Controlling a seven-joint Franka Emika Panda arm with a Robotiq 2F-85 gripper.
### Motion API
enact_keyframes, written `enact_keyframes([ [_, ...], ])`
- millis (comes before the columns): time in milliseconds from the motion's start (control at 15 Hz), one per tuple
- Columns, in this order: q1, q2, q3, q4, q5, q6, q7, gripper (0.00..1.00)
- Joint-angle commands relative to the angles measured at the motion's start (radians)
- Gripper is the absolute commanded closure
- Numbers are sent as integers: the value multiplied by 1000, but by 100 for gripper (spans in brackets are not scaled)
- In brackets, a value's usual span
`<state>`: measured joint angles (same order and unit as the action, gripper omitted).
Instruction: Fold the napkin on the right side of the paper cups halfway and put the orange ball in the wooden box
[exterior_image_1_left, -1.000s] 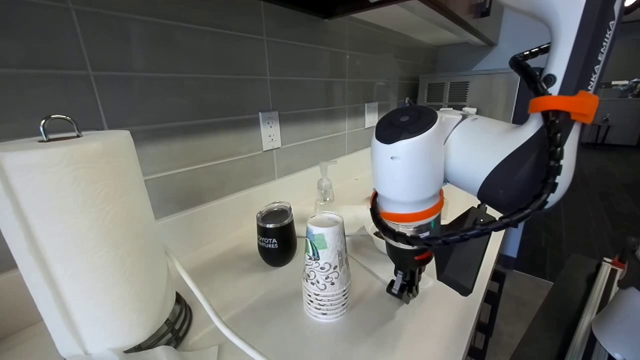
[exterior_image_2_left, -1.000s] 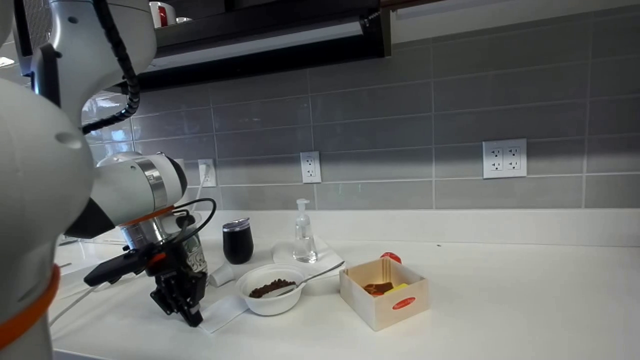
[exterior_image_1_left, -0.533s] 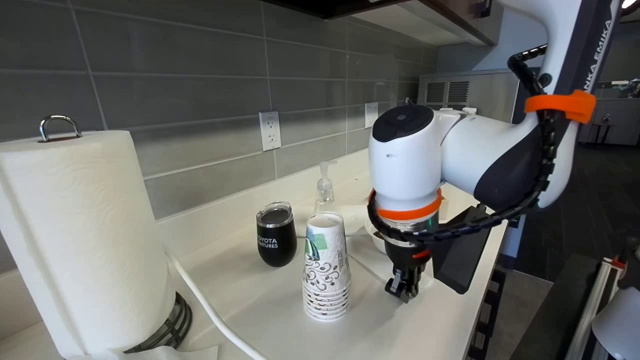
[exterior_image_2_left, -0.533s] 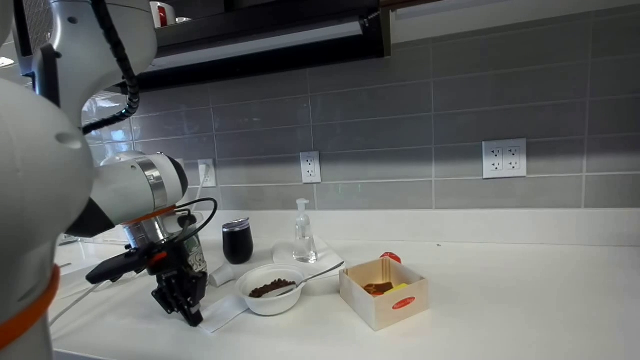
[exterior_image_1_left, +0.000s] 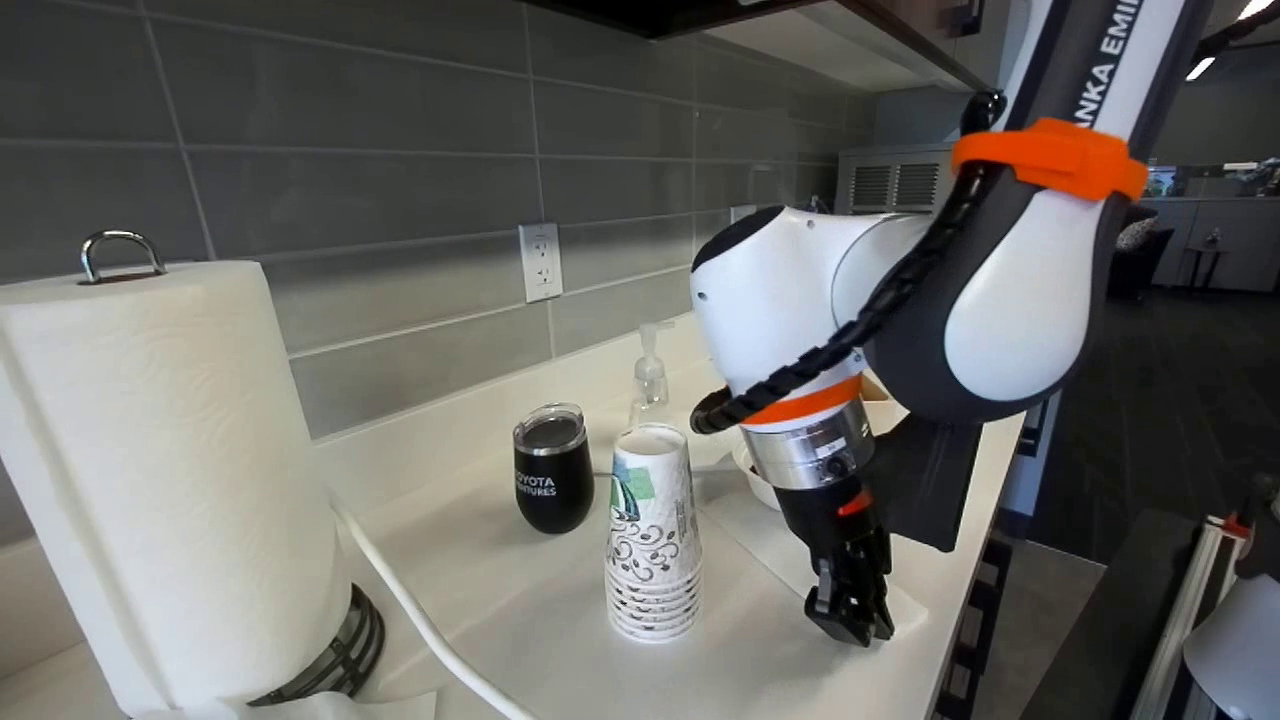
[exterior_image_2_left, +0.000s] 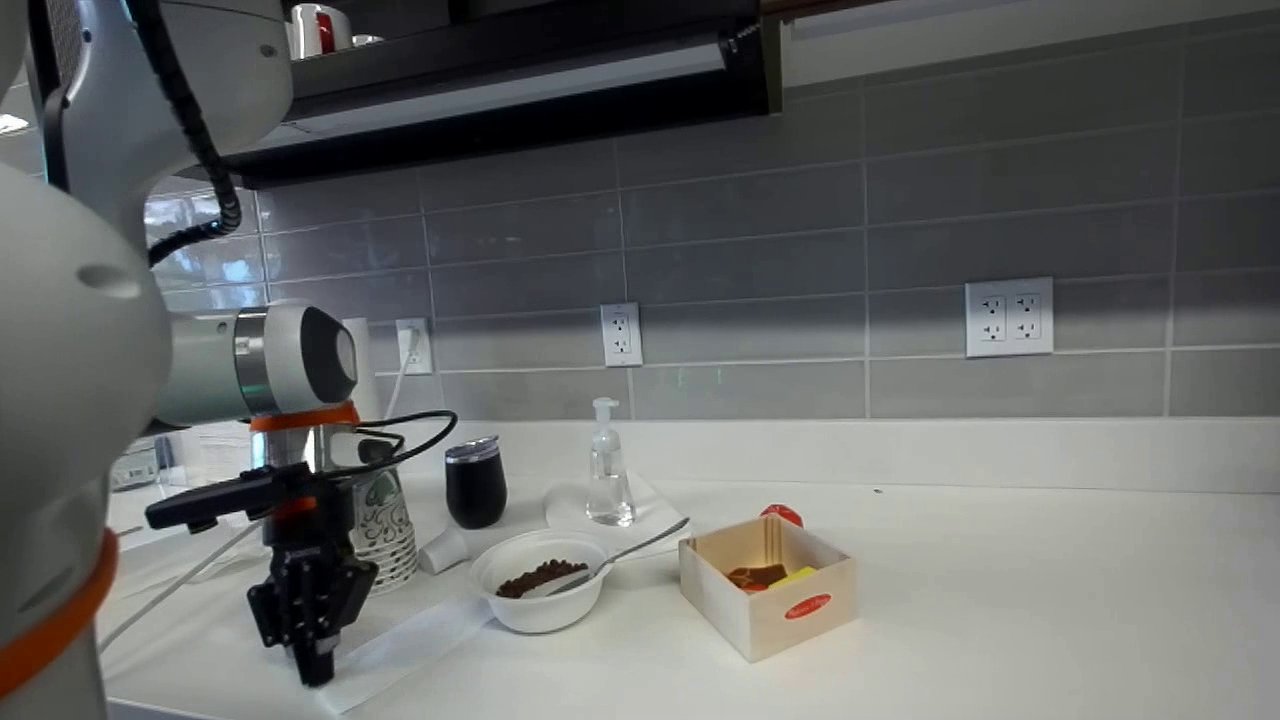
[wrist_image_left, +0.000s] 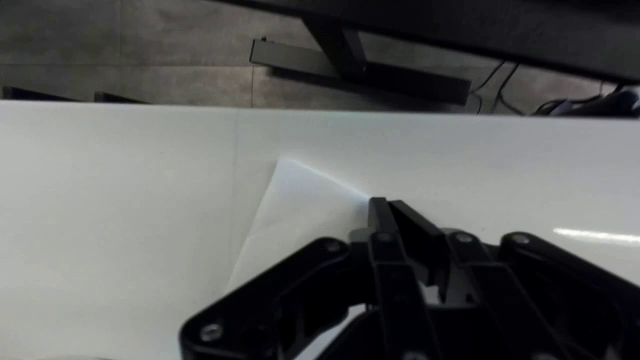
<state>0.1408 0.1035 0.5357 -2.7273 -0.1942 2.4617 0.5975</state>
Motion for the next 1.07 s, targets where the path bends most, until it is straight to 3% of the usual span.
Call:
enact_keyframes([
  [0,-59,-14,97,63,223,-153,-267,98],
  [200,-92,-65,147,114,371,-285,-476,98],
  [400,-105,-141,137,158,499,-440,-681,98],
  [467,-21,-165,33,174,530,-507,-742,98],
  [733,35,-191,-129,219,546,-714,-863,98],
  [1000,58,-150,-213,222,496,-736,-843,98],
])
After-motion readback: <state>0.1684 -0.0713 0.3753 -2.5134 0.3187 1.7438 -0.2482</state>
